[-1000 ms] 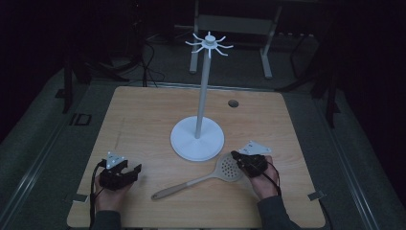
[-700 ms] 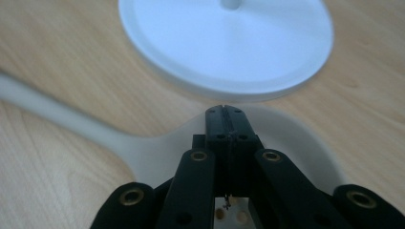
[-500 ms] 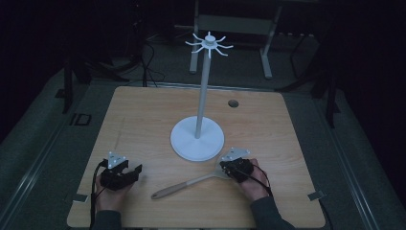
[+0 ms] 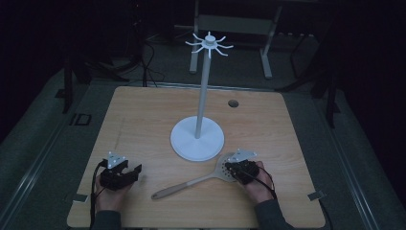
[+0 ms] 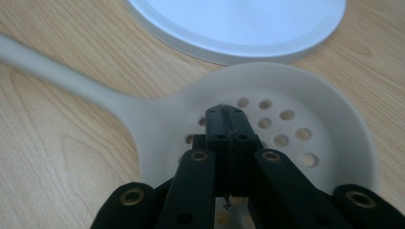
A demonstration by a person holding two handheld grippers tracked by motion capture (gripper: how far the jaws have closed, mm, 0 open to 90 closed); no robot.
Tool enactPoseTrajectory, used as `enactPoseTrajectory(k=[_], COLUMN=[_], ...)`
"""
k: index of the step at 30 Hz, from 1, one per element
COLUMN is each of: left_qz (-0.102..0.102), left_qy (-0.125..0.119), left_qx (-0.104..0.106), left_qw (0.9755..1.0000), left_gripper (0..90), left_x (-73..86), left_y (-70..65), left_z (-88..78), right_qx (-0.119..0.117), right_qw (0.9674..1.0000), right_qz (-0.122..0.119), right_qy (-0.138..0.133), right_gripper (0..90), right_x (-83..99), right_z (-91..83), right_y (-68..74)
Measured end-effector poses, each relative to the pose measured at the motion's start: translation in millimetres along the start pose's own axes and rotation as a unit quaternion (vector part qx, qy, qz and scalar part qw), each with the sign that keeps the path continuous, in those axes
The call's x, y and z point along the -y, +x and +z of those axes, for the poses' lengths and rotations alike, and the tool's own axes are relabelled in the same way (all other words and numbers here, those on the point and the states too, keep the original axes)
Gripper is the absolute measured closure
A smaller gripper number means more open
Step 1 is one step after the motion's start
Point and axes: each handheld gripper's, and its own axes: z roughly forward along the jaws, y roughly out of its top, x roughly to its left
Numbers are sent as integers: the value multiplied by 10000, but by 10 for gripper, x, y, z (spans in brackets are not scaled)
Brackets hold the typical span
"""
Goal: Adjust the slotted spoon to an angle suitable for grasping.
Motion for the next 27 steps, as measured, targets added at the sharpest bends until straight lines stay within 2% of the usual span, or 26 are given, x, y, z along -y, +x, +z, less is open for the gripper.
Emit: enactPoseTrajectory(k=[6,7,8,11,15,27], left_qz=[0,-1,-3,1,13,9], left_qy=[10,9,10,17,29,46], left_qx=[-6,-8,-8,-14,-15,-9], left_qw=[10000,10000,10000,10000,10000,10000], left_gripper=[411,411,411,411,411,411], left_x=[0,0,0,0,0,2], left_y=[-3,-3,-3,-4,-8,-6], left_z=[5,5,5,8,16,12], right_qx=[57,223,289,364,184,128], right_qw=[9999,9997,9994,9988,9993,9995], right_qz=[113,108,141,254,309,267], right_qy=[-50,30,83,182,60,-53], right_gripper=[900,900,900,900,899,898], right_x=[78,121,146,252,361,349], right_z=[-80,-96,-100,-111,-147,-333], right_y=[-59,-75,-88,-143,-141,26])
